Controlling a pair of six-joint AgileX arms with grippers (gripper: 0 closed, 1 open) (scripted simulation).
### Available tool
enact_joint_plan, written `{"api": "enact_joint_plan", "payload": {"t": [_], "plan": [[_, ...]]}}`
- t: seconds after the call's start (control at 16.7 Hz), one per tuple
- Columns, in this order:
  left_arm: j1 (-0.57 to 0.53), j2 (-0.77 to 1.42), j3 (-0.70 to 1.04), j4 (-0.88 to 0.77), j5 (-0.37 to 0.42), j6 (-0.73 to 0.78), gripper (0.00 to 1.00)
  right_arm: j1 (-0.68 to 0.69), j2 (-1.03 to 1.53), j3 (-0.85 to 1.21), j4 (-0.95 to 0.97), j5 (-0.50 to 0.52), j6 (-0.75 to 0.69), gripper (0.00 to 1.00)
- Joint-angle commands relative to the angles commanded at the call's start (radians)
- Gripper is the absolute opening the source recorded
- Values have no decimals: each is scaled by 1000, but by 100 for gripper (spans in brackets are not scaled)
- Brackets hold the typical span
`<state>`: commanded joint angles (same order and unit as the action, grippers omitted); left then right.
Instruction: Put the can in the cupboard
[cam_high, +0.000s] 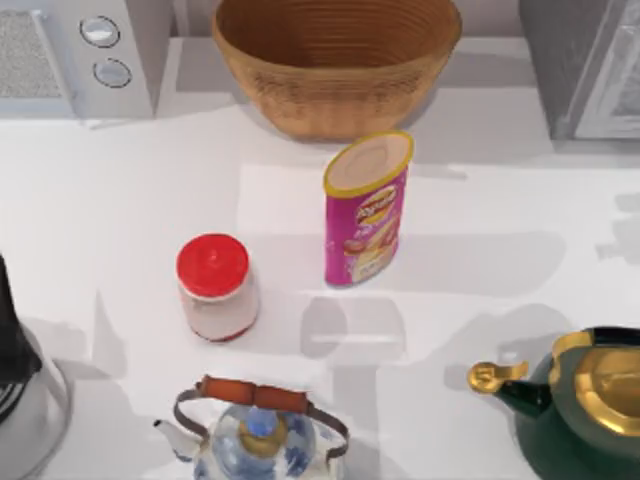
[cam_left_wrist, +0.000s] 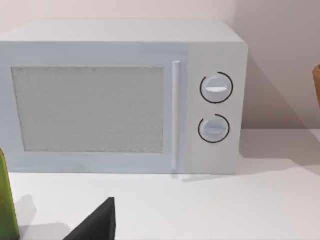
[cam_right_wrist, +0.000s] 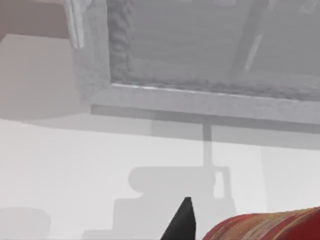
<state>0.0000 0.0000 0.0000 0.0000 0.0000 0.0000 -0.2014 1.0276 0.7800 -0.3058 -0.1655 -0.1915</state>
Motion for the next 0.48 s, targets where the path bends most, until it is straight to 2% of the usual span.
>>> {"api": "enact_joint_plan", "payload": {"t": [0.48], "plan": [[0, 0, 0, 0, 0, 0, 100, 145, -706, -542, 237, 76, 108, 0]]}}
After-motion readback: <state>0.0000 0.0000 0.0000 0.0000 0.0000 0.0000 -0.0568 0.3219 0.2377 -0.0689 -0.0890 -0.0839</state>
